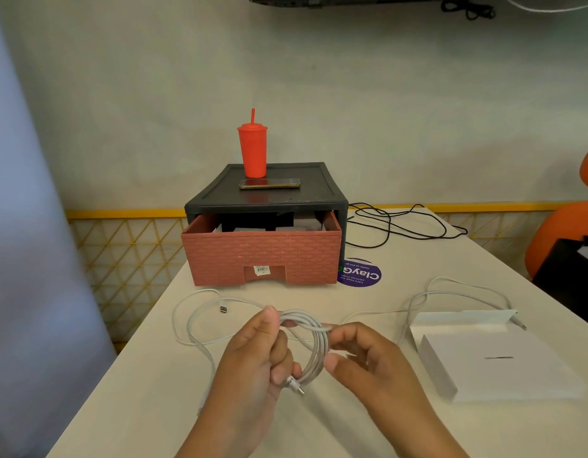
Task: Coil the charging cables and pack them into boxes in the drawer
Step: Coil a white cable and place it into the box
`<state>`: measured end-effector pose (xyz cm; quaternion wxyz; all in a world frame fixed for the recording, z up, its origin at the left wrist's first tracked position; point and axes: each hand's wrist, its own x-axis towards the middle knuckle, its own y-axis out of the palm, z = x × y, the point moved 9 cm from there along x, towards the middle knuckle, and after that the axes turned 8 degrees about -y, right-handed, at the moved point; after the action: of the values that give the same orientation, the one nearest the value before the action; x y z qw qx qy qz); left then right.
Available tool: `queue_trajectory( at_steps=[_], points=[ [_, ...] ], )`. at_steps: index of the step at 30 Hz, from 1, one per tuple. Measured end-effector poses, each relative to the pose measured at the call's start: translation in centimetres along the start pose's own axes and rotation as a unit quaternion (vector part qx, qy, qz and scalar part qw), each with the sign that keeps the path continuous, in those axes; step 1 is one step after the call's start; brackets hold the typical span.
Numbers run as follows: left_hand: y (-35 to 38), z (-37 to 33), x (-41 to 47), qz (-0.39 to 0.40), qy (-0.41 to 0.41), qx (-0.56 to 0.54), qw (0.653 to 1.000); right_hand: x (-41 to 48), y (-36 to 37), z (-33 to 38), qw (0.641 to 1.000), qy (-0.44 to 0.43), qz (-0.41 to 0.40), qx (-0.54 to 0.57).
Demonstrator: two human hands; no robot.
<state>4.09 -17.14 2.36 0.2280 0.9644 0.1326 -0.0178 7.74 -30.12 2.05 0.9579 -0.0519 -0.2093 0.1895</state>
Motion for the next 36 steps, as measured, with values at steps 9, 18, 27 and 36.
queue_trajectory(
  at_steps=[9,18,27,36],
  points=[
    [0.4,0.2,0.3,-0.022,0.054,0.090,0.994,-0.1,1.2,-1.8,0.950,0.076,-0.095,0.287],
    [-0.1,-1.7,-0.5,-0.078,0.213,0.251,0.941,0.0,2.0,-3.0,0.922,0.104,-0.077,0.365],
    [-0.8,-1.6,-0.3,-0.108,0.182,0.254,0.944,-0.5,4.2,-1.5,0.913,0.118,0.019,0.391],
    [-0.9,3.7,1.1,-0.040,-0.100,-0.070,0.992,-0.8,4.4,-3.8,0.899,0.187,0.037,0.394]
  ],
)
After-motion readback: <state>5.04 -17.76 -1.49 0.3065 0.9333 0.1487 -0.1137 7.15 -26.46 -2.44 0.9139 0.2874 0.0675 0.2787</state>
